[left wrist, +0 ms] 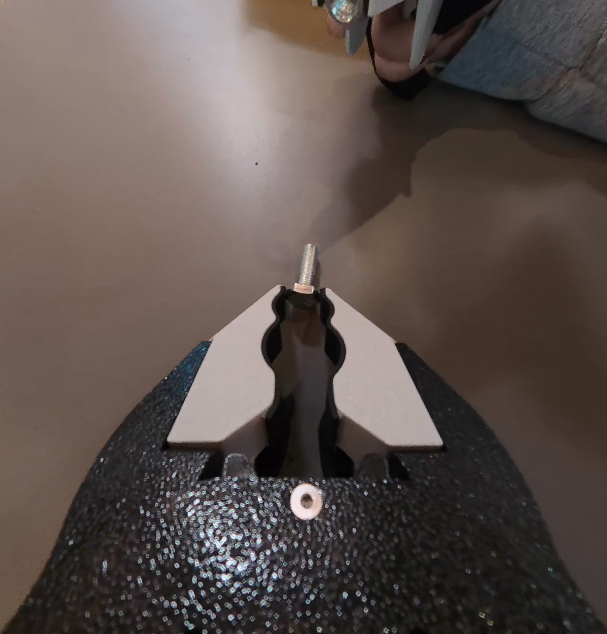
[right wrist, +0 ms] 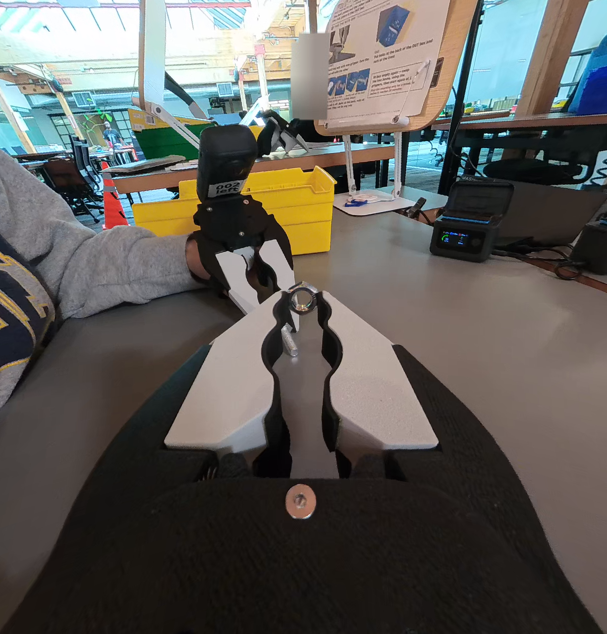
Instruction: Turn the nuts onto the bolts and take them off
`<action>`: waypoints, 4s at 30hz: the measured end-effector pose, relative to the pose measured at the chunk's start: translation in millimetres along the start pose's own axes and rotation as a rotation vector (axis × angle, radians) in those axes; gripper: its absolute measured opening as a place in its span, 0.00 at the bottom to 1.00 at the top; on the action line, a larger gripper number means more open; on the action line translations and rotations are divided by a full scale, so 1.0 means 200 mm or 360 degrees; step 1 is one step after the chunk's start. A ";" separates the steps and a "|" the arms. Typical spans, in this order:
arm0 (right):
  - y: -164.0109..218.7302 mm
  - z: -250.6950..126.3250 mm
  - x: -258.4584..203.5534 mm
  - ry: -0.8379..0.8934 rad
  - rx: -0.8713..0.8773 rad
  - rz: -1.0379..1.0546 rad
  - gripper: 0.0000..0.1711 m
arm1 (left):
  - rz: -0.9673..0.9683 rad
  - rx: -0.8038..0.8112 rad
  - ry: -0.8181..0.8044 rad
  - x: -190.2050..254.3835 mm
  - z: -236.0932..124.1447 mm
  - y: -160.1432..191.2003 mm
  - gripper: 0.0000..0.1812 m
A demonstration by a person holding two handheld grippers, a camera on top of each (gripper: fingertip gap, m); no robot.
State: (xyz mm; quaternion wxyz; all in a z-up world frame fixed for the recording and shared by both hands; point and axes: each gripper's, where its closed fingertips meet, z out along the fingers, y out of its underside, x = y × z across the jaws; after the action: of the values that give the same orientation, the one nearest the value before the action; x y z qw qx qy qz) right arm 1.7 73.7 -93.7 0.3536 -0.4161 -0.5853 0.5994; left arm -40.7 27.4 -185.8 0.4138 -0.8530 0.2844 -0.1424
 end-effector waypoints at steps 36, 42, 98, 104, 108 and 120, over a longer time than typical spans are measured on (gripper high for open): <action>-0.10 0.07 -0.19 -0.0279 0.0100 0.0263 0.09 | 0.0011 0.0963 0.0198 0.14 -0.23 -0.45 0.09; -0.08 0.09 -0.15 -0.0325 0.0056 0.0803 0.09 | 0.0352 0.0901 -0.0163 0.11 -0.23 -0.45 0.09; -0.04 0.10 -0.27 -0.0160 -0.0174 -0.0340 0.24 | -0.0005 0.1119 0.0293 0.18 -0.29 -0.52 0.09; -0.03 0.10 -0.29 -0.0202 -0.0197 -0.0310 0.22 | -0.0065 0.1186 0.0298 0.16 -0.31 -0.53 0.09; -0.05 0.09 -0.35 -0.0307 -0.0154 -0.0310 0.19 | -0.0095 0.1153 0.0260 0.13 -0.30 -0.52 0.09; -0.14 0.07 -0.31 -0.0216 -0.0009 -0.0319 0.23 | -0.0077 0.1172 0.0360 0.19 -0.30 -0.53 0.09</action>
State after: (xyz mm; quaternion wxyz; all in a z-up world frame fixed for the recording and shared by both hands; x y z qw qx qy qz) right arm 12.9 12.9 -61.1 0.3702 -0.3149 -0.6482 0.5862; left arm -0.3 20.3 -65.2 0.6550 -0.6326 0.2380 -0.3378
